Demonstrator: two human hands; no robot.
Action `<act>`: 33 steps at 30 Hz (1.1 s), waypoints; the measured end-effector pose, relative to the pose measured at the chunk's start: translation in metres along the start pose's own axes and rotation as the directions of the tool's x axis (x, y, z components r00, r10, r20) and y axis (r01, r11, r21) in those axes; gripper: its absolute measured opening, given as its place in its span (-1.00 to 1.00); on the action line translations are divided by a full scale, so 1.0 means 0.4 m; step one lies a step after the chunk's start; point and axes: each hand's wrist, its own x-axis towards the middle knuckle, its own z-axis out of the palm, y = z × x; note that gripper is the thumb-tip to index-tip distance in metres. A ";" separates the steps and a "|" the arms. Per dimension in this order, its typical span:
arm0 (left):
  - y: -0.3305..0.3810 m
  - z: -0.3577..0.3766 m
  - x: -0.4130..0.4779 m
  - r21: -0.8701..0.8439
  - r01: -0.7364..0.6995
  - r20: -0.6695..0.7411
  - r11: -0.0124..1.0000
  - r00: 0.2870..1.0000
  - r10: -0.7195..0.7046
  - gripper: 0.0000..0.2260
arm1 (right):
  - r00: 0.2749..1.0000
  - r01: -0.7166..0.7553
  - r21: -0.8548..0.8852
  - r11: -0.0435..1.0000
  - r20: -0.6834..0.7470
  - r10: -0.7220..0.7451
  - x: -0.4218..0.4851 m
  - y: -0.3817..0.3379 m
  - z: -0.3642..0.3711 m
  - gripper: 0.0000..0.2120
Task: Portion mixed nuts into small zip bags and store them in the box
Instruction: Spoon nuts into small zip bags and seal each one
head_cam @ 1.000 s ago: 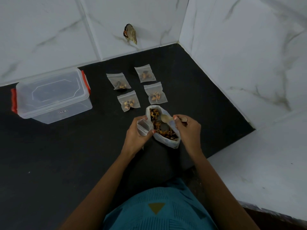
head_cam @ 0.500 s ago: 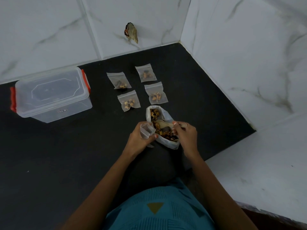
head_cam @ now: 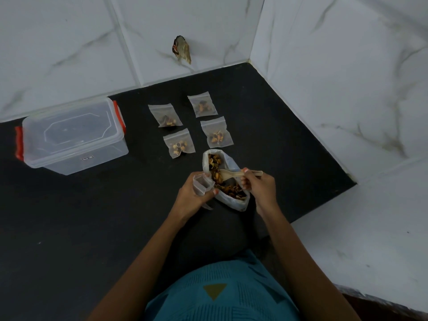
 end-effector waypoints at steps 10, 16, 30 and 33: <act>0.000 -0.001 -0.003 0.028 0.002 0.005 1.000 1.000 -0.002 -0.61 | 0.996 -0.082 0.154 0.985 0.057 0.074 0.001 -0.003 -0.018 -0.89; -0.005 0.001 -0.008 0.057 -0.030 -0.051 0.998 0.998 0.033 -0.29 | 0.992 -0.123 0.192 0.974 0.057 0.114 -0.011 -0.017 -0.030 -0.90; 0.060 0.012 -0.011 0.082 -0.235 -0.141 0.969 0.959 0.244 -0.48 | 0.984 -0.003 0.227 0.974 0.175 -0.038 -0.117 -0.140 -0.047 -0.87; 0.070 0.016 -0.008 0.079 -0.248 -0.146 0.965 0.955 0.258 -0.45 | 0.973 0.098 0.161 0.982 0.191 -0.128 -0.143 -0.152 -0.037 -0.86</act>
